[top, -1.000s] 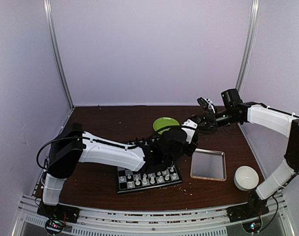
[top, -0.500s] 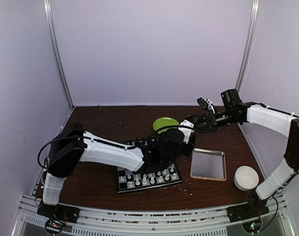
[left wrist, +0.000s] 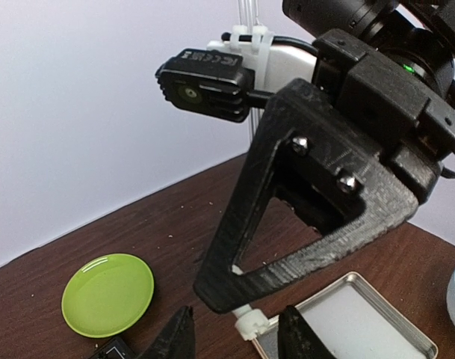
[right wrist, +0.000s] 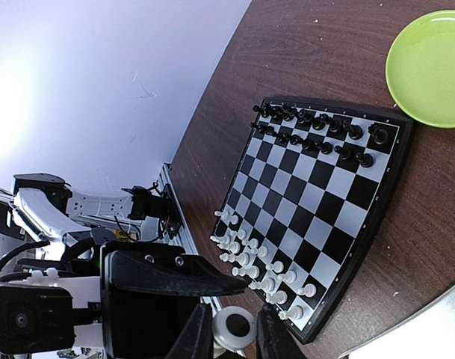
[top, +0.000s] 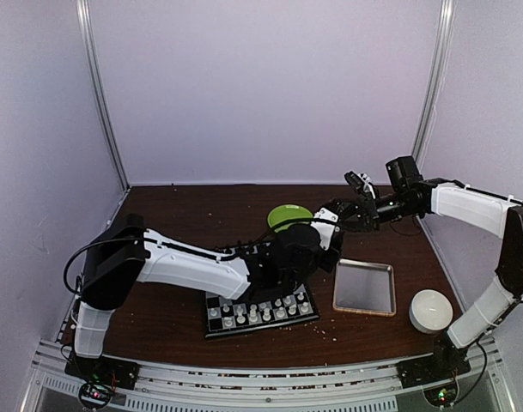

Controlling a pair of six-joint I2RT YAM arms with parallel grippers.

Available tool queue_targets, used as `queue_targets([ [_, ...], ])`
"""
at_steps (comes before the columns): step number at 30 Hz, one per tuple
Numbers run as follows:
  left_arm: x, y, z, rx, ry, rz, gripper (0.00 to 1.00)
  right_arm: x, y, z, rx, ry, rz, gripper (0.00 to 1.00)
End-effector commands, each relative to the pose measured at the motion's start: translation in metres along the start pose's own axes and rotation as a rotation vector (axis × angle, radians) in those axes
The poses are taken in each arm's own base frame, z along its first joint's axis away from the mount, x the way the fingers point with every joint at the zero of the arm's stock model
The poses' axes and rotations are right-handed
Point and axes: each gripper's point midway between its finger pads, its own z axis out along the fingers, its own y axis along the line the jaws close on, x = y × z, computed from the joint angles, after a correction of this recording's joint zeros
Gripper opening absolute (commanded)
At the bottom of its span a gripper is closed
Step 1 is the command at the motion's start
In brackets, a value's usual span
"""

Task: Set up the chess pieces on the board
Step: Pass from the right arm to the left

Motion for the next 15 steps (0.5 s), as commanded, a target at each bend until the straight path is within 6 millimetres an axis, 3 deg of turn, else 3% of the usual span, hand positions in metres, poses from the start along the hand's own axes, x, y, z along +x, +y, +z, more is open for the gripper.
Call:
queue_targets([
  [1,-0.0383,0.0118,-0.004,-0.012,-0.087,-0.071,0.39,-0.0034,-0.0015,-0.0014,0.001,-0.01,-0.016,0.2],
  [9,-0.0328,0.0167,0.0027,-0.006,-0.074,-0.092,0.29,-0.0025,-0.0011,-0.0018,0.001,-0.012,-0.02,0.2],
  [15,-0.0376,0.0151,0.0032,0.005,-0.085,-0.093,0.28,-0.0009,-0.0023,-0.0014,0.002,-0.011,-0.021,0.2],
])
